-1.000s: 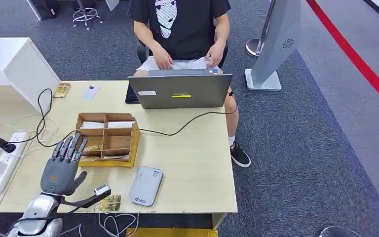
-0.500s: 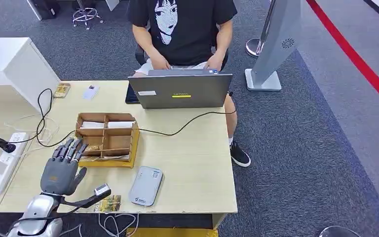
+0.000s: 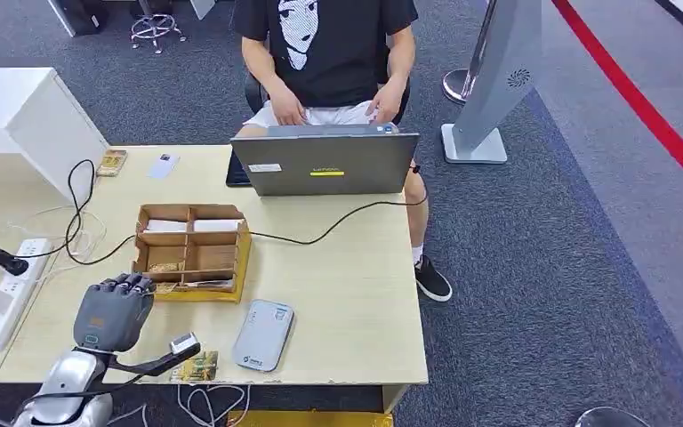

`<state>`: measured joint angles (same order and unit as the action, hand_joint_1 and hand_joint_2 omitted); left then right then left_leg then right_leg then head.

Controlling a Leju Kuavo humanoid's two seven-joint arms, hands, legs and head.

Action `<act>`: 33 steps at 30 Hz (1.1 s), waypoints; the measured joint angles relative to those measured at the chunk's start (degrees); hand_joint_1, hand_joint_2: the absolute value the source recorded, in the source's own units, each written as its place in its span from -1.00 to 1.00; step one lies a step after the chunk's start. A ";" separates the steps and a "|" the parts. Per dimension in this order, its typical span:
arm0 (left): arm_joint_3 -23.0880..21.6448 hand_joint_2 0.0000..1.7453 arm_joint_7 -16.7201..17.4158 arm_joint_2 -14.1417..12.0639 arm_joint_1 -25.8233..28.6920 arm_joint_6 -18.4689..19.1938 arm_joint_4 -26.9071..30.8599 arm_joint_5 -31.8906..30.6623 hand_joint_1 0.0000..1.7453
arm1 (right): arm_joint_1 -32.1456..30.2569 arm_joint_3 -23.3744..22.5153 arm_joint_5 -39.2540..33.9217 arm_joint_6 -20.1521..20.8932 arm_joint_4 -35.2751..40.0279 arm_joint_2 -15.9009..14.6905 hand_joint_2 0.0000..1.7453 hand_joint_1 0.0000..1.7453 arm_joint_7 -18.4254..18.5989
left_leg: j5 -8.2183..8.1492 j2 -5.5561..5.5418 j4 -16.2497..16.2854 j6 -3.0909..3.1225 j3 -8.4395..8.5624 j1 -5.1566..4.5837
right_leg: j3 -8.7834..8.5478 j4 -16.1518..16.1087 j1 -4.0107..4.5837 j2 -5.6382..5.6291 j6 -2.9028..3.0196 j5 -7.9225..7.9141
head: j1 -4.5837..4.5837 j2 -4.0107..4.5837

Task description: Pass the card to the sensor for recognition and then transmit it.

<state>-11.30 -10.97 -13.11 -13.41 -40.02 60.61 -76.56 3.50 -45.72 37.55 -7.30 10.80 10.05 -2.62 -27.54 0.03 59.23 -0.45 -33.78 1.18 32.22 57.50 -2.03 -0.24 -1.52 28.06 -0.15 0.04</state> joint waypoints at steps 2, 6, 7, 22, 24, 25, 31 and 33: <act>0.06 1.00 -0.70 0.00 0.06 -0.02 0.11 -0.70 1.00 | 0.00 -0.02 0.22 0.00 0.00 0.00 1.00 -1.00 0.04 | 0.00 0.00 0.00 0.00 0.00 0.00 | 0.00 0.00 0.00 0.00 0.00 0.00 | -0.02 0.00; 2.14 1.00 -4.64 0.15 1.19 -0.07 4.05 -2.45 1.00 | -0.06 -0.04 0.90 0.00 0.00 0.00 1.00 -1.00 0.31 | 0.00 0.00 0.00 0.00 0.00 0.00 | 0.00 0.00 0.00 0.01 0.00 0.00 | 0.02 0.00; 2.77 1.00 -4.85 0.22 1.15 -0.07 4.87 -2.34 1.00 | -0.03 -0.04 0.96 0.00 0.00 0.00 1.00 -1.00 0.37 | 0.00 -0.01 0.00 0.00 0.00 0.00 | 0.00 0.00 0.00 0.02 0.00 0.00 | 0.00 0.00; 5.79 1.00 -7.46 0.33 1.48 -0.07 11.09 -1.88 1.00 | -0.05 -0.11 1.29 0.00 0.00 0.00 1.00 -1.00 0.39 | 0.01 -0.01 0.01 0.00 -0.01 0.00 | 0.00 0.00 0.00 0.02 0.00 0.00 | -0.02 0.00; 6.69 1.00 -8.17 0.37 1.07 -0.07 13.25 -0.92 1.00 | -0.01 -0.35 1.60 0.00 0.00 0.00 1.00 -1.00 0.37 | 0.01 -0.01 0.00 0.00 0.00 0.00 | 0.00 0.00 0.00 0.02 0.00 0.00 | -0.02 0.00; 7.10 1.00 -8.13 0.26 0.58 -0.07 13.98 -0.40 1.00 | -0.02 -0.52 1.81 0.02 0.00 0.00 1.00 -1.00 0.37 | 0.01 -0.01 0.00 0.00 0.01 0.00 | 0.00 0.00 0.00 0.02 0.00 0.00 | -0.04 0.00; 6.23 1.00 -2.01 -4.33 -5.84 2.92 17.42 1.97 1.00 | 0.02 -1.09 2.88 0.18 0.00 0.00 1.00 -1.00 0.13 | 0.08 -0.02 0.00 -0.04 0.02 0.04 | 0.02 0.01 0.04 0.03 0.05 -0.03 | -0.02 0.00; 5.66 1.00 -1.03 -5.60 -8.45 4.22 17.22 1.88 1.00 | 0.10 -1.09 3.32 0.39 0.00 0.00 1.00 -1.00 0.11 | 0.10 0.00 0.00 -0.07 0.02 0.04 | 0.06 0.01 0.04 0.00 0.06 -0.05 | -0.04 0.00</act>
<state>-5.64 -12.00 -18.71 -21.85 -35.80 77.83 -74.69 3.60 -46.82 40.87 -6.91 10.80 10.05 -2.51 -27.44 0.03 59.24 -0.52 -33.76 1.22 32.28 57.51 -1.99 -0.25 -1.46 28.00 -0.20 0.04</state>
